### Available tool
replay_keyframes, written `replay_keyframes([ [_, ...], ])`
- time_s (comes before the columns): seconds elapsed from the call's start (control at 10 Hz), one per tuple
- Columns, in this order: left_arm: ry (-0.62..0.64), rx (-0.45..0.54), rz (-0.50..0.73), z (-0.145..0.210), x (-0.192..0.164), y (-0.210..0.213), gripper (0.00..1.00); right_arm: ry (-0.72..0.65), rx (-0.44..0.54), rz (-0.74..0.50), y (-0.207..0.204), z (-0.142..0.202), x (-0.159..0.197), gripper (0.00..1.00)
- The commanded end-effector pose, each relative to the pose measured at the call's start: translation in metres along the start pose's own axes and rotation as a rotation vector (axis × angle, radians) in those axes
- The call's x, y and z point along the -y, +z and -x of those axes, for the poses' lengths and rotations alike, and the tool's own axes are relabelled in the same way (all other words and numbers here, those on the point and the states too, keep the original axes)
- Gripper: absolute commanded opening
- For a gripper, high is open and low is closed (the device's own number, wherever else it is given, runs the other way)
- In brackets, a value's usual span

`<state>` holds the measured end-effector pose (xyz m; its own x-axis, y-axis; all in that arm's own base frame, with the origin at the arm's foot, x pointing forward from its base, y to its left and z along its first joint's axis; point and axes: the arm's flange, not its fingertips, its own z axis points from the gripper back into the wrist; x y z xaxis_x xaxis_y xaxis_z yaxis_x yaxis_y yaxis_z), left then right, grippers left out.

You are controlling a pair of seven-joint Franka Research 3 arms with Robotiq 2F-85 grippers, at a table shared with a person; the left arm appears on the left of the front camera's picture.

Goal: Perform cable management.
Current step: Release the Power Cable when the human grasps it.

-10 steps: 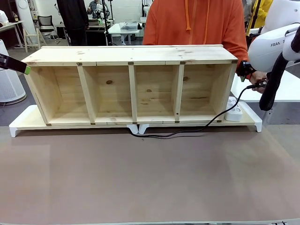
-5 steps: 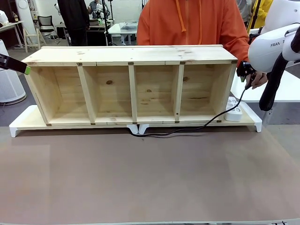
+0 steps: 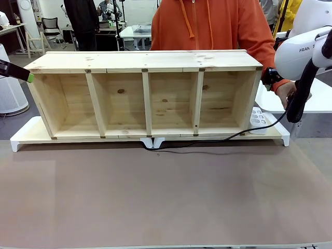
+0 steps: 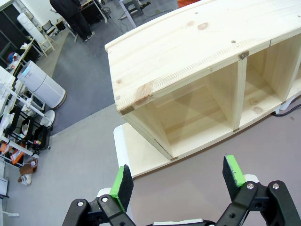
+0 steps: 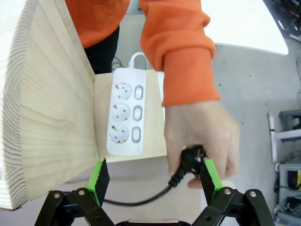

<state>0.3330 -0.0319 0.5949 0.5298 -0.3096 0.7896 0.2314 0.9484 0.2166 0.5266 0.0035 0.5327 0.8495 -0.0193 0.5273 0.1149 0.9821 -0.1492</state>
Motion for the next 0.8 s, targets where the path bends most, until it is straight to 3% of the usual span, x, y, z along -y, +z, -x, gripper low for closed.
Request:
replay_keyframes([
  [0.0,-0.003,0.005,-0.004,-0.0006,0.0007,-0.0012,1.0,-0.002,-0.007,0.0,-0.0008,0.0007,-0.0007,1.0],
  [0.7,-0.003,0.005,-0.004,-0.0006,0.0007,-0.0012,1.0,-0.002,-0.007,0.0,-0.0008,0.0007,-0.0007,1.0],
])
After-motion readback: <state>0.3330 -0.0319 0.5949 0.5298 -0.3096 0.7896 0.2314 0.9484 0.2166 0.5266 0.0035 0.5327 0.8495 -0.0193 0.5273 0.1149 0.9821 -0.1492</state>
